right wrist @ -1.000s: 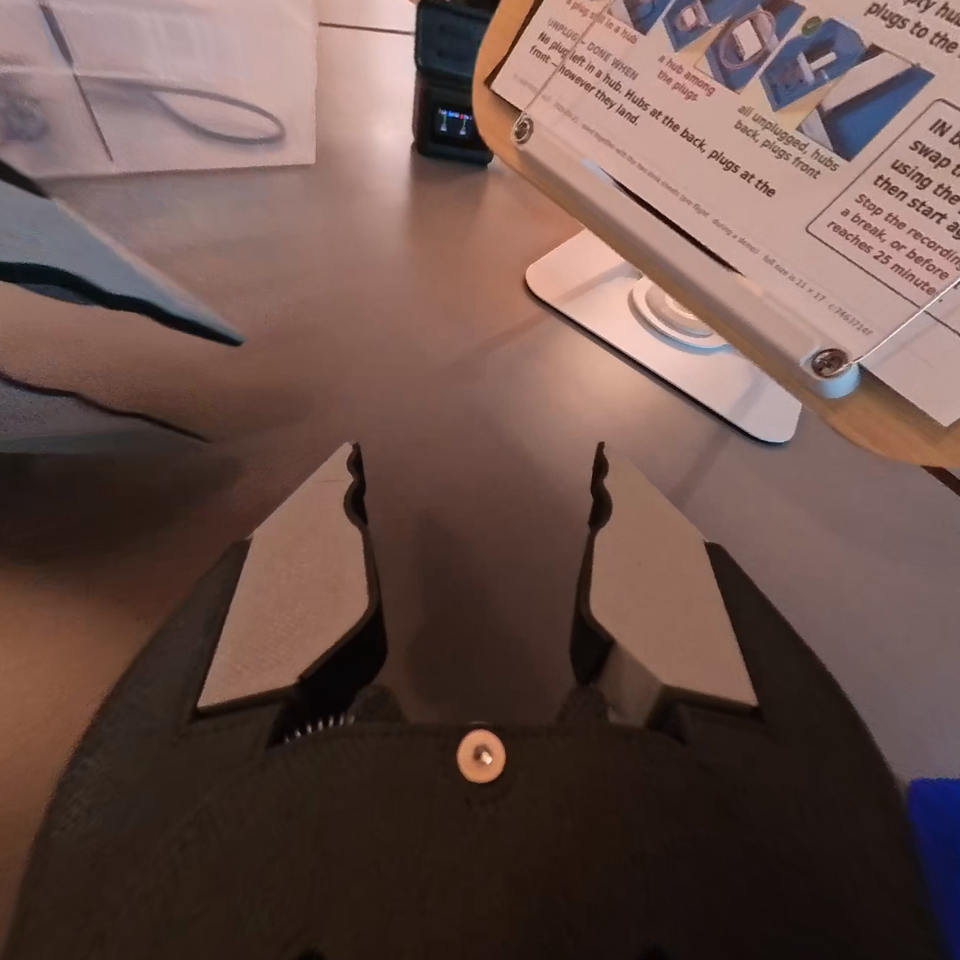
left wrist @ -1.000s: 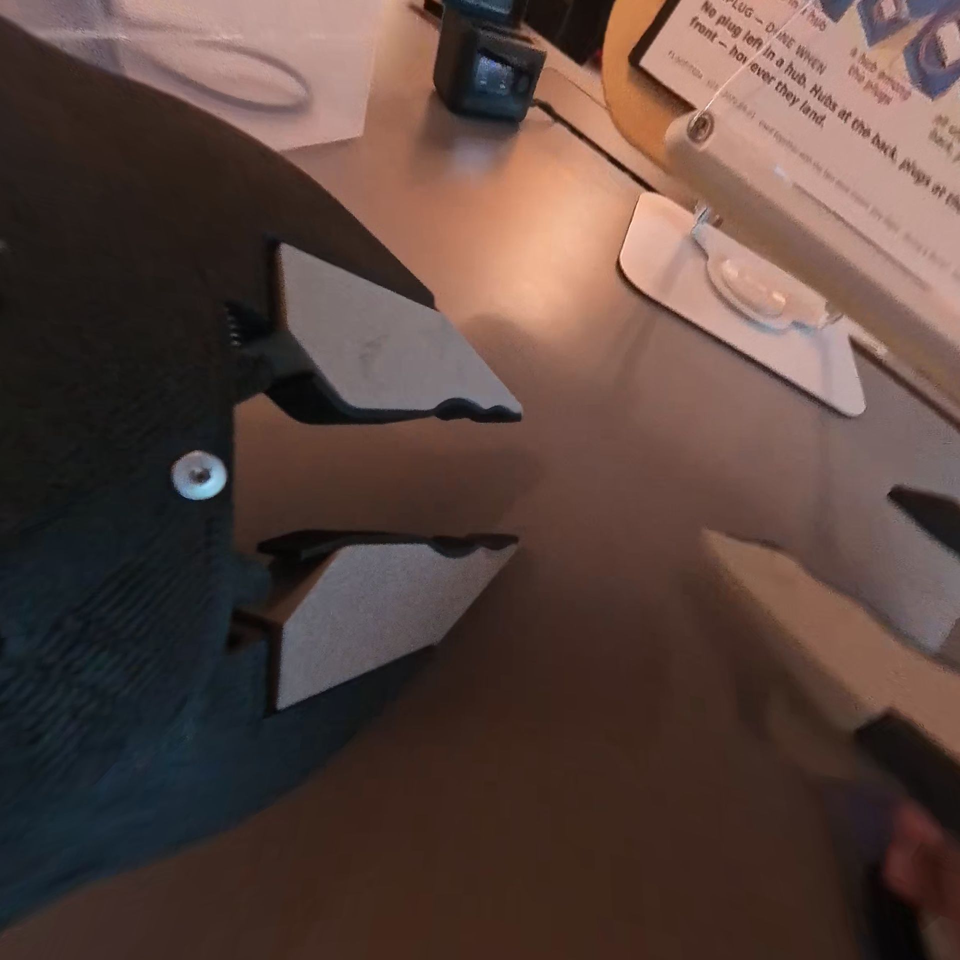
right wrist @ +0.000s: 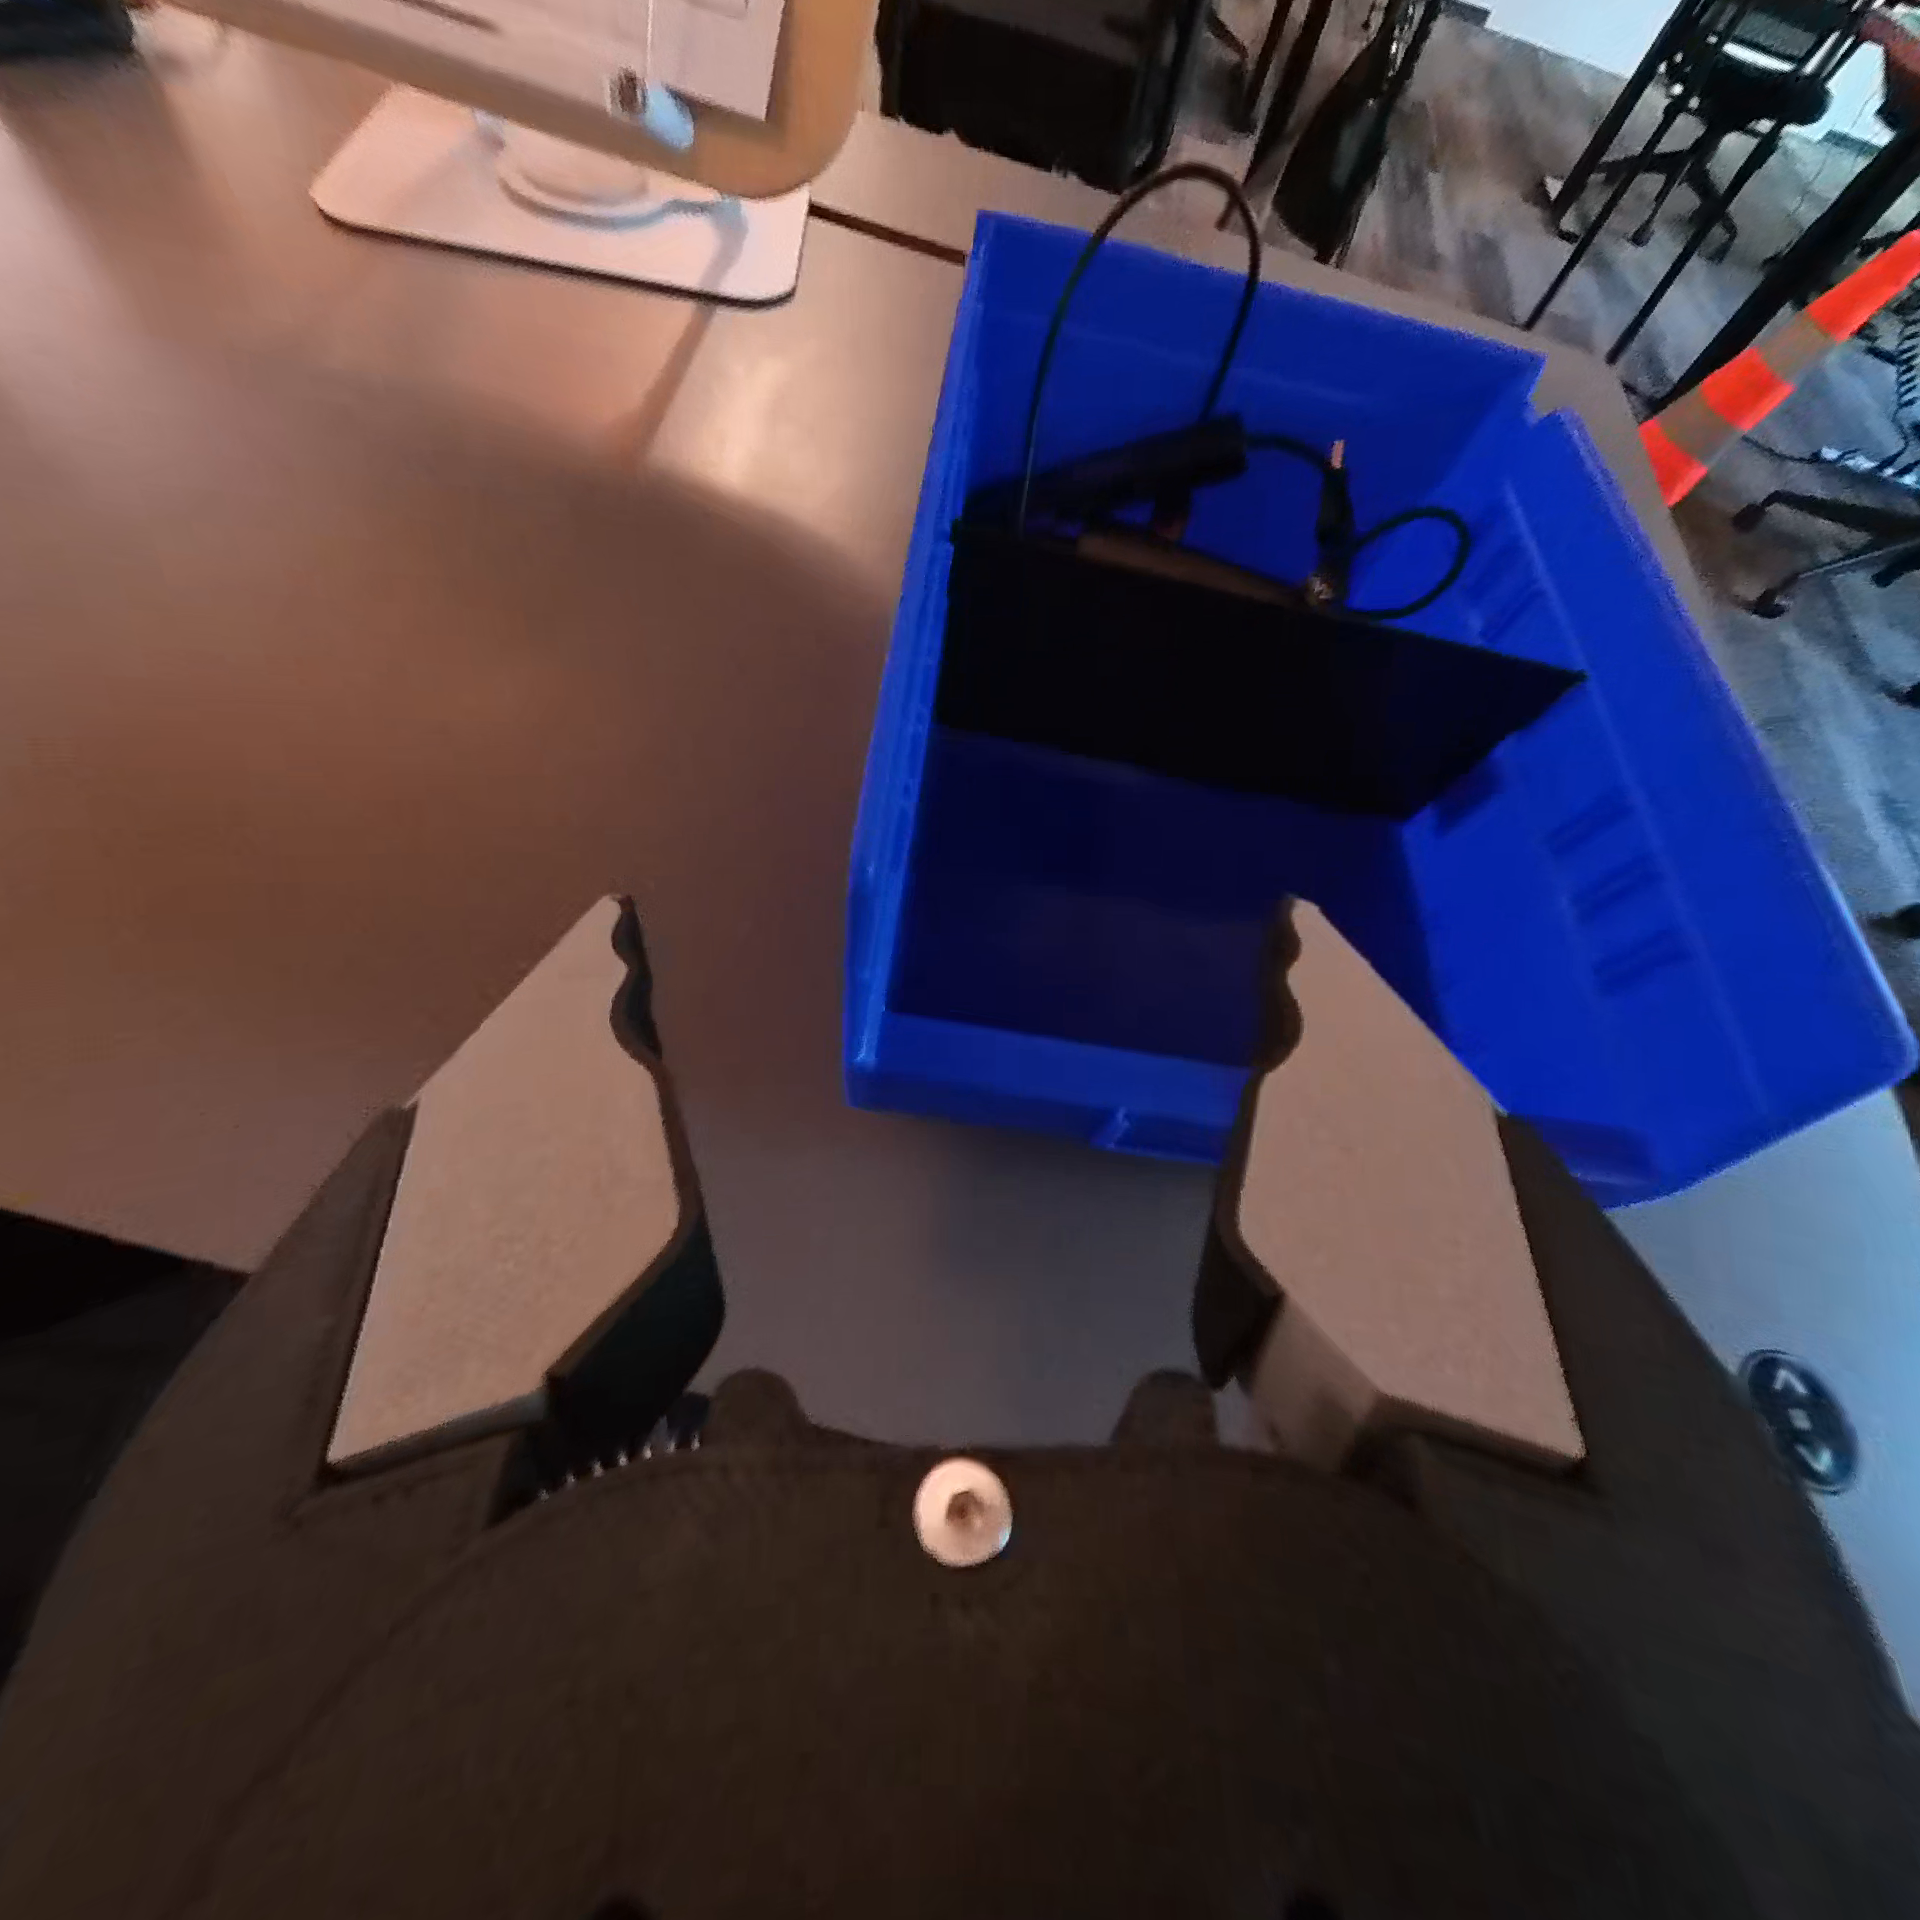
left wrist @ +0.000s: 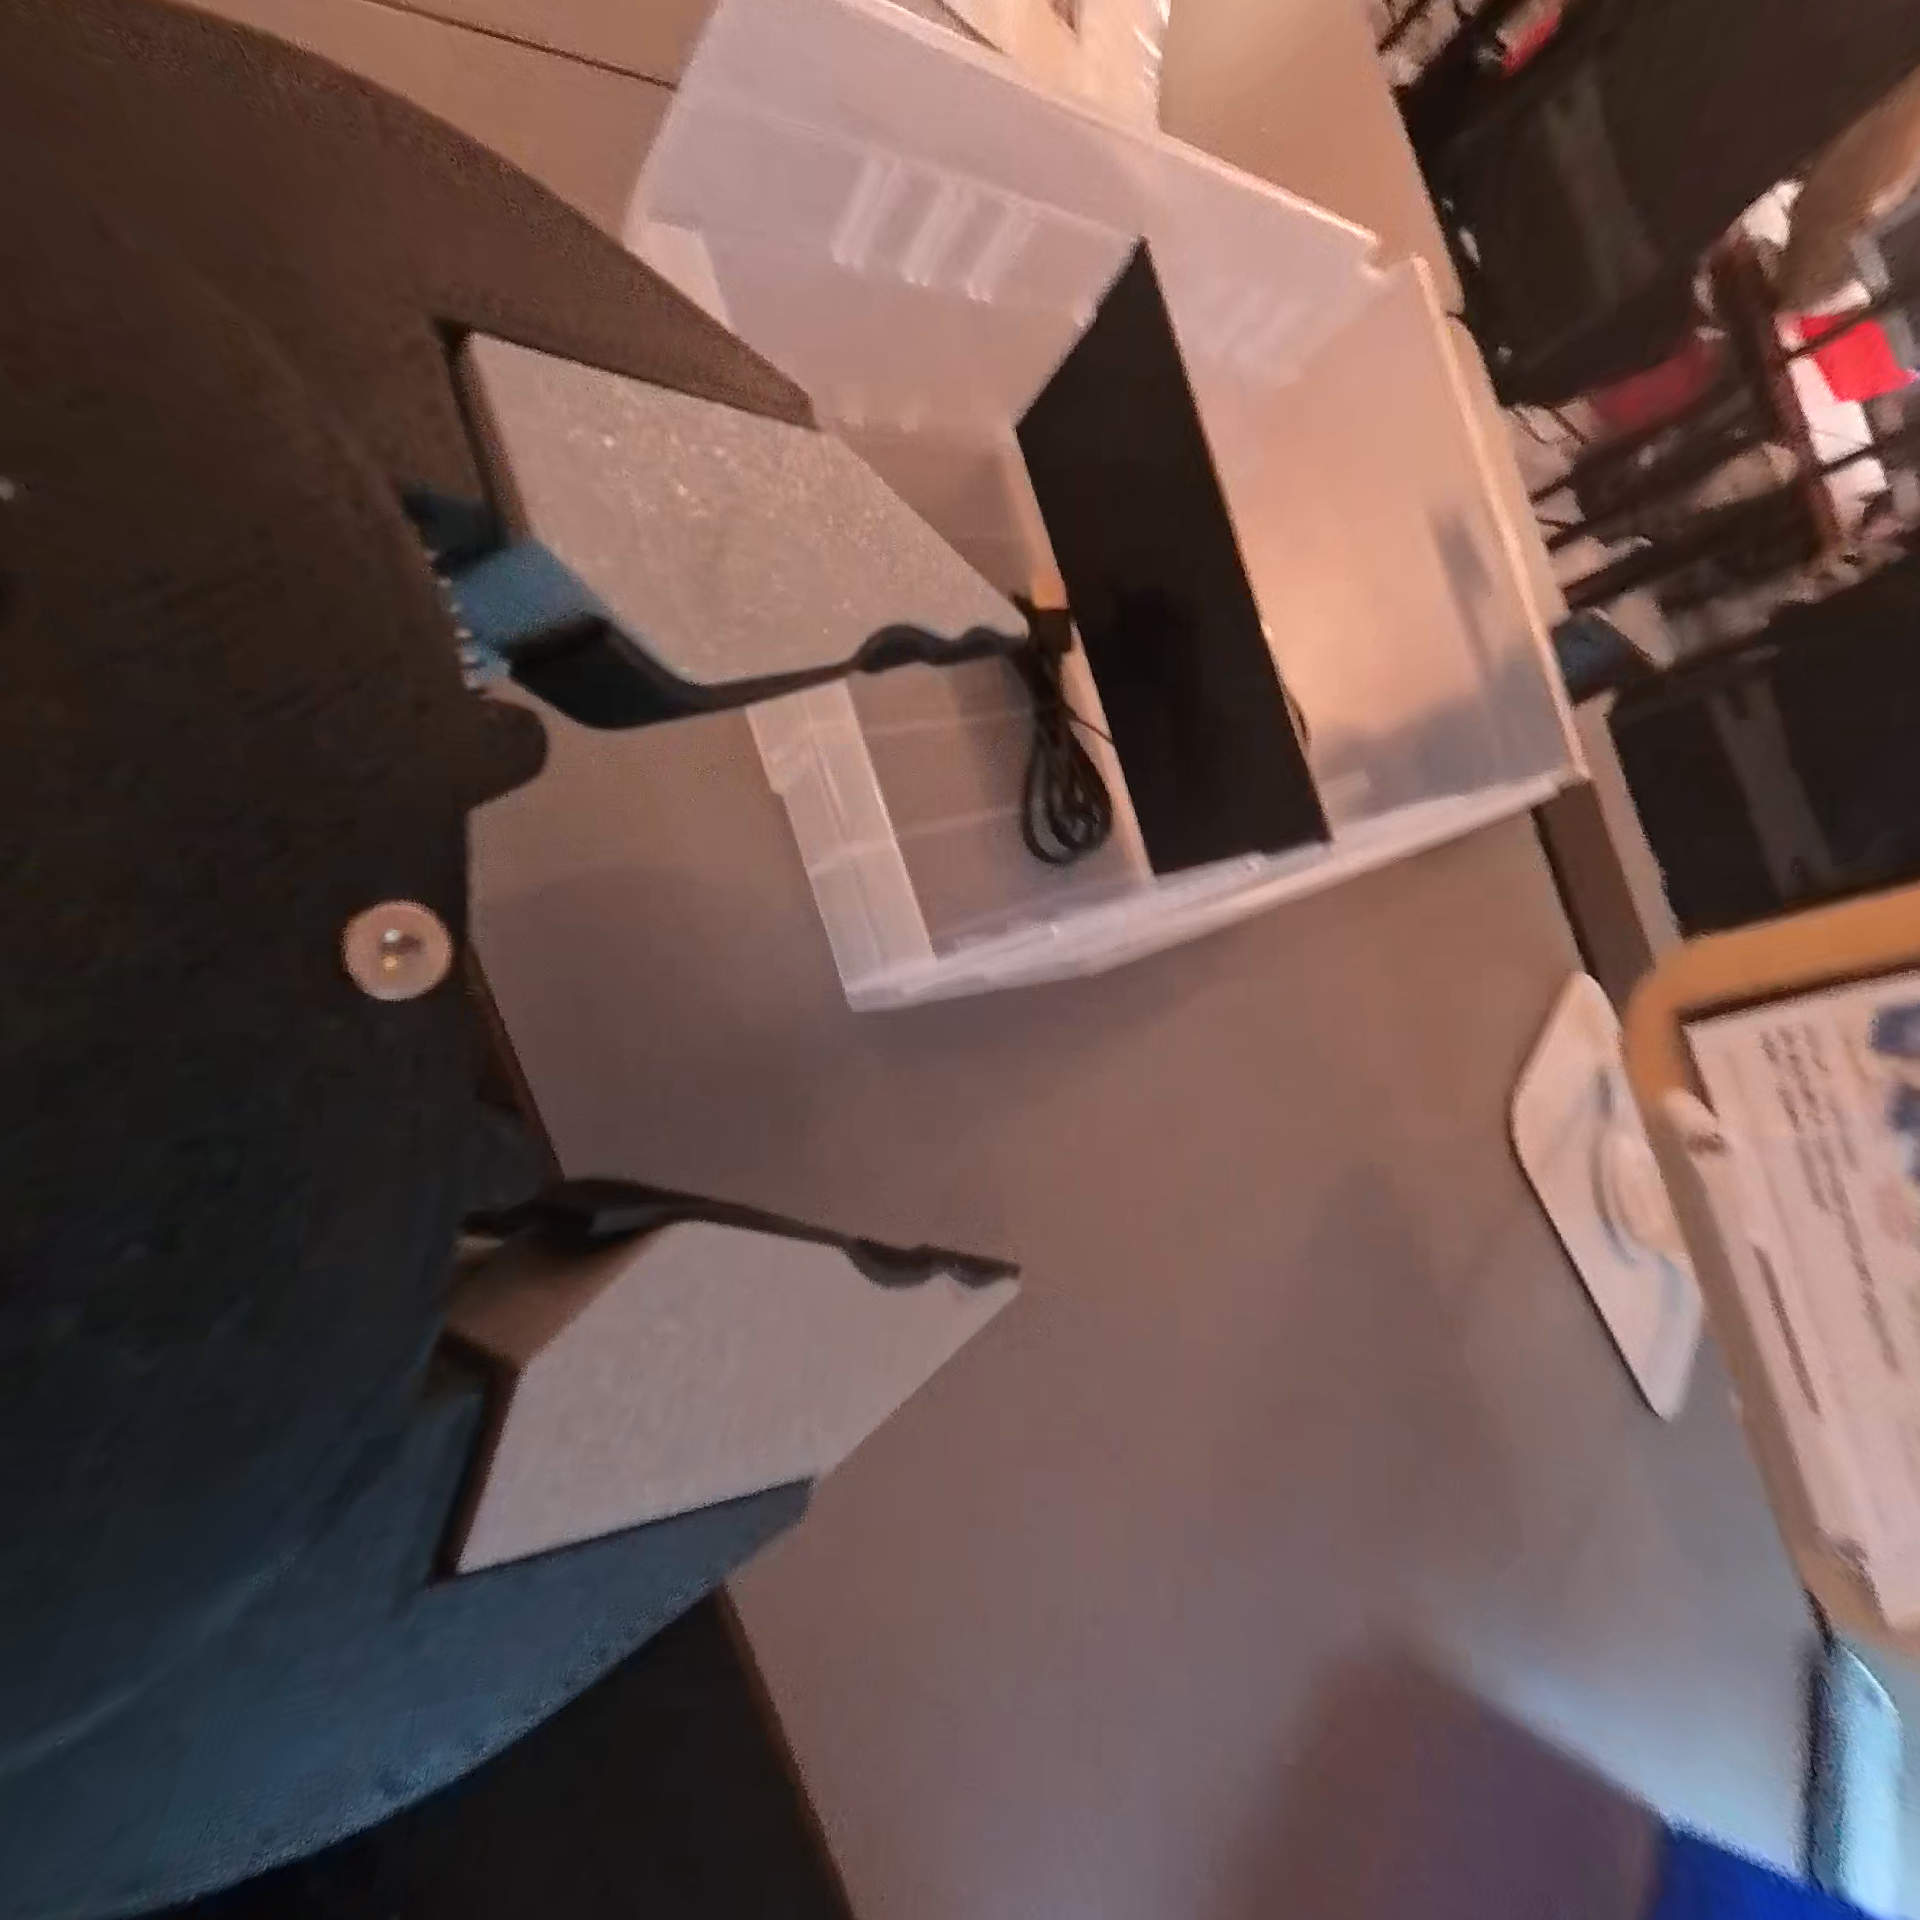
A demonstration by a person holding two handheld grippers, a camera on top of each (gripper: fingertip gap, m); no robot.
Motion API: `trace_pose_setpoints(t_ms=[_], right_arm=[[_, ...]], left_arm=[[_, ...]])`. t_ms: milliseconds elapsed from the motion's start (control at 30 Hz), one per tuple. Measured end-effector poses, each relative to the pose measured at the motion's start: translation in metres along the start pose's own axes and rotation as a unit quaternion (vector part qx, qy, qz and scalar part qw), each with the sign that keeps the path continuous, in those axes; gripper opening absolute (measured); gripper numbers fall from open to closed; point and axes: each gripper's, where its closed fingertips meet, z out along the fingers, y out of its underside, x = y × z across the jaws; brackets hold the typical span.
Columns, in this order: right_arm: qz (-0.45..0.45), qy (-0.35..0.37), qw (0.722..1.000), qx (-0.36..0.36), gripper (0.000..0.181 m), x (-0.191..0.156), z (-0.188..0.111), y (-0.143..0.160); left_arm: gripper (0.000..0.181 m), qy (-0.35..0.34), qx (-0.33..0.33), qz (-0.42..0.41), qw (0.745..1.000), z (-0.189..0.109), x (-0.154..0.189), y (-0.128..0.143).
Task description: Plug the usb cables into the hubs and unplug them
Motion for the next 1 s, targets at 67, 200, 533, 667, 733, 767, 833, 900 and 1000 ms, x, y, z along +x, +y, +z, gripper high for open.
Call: trace_pose_setpoints(t_ms=[67,200,533,667,733,767,833,900,1000], right_arm=[[-0.018,0.018,1.000,-0.007,0.113,0.002,0.010,0.002],[-0.022,-0.008,1.000,-0.015,0.097,-0.012,0.036,0.001],[-0.022,-0.041,0.997,-0.065,0.023,-0.093,0.057,-0.008],[-0.021,-0.075,0.994,-0.076,0.033,-0.162,0.062,-0.023],[-0.042,-0.098,0.991,-0.080,0.037,-0.203,0.065,-0.033],[-0.055,-0.109,0.989,-0.085,0.038,-0.223,0.066,-0.037],[-0.082,-0.133,0.984,-0.087,0.039,-0.266,0.070,-0.047],[-0.101,-0.166,0.978,-0.081,0.039,-0.312,0.072,-0.057],[-0.120,-0.228,0.964,-0.061,0.038,-0.390,0.073,-0.074]], left_arm=[[0.111,0.002,-0.023,-0.013,1.000,0.013,-0.008,0.014],[0.101,-0.023,-0.057,-0.019,0.998,0.051,-0.024,0.034],[0.004,-0.050,-0.046,0.063,0.996,0.066,-0.033,0.023],[0.006,-0.054,-0.001,0.045,0.998,0.037,-0.052,-0.005],[0.006,-0.037,0.005,0.022,0.999,0.022,-0.056,-0.015],[0.006,-0.032,0.013,0.014,0.999,0.017,-0.059,-0.017],[0.006,-0.026,0.032,0.001,0.999,0.008,-0.063,-0.020],[0.006,-0.029,0.040,-0.003,0.999,-0.002,-0.067,-0.024],[0.005,-0.046,0.053,0.006,0.997,-0.023,-0.072,-0.037]])
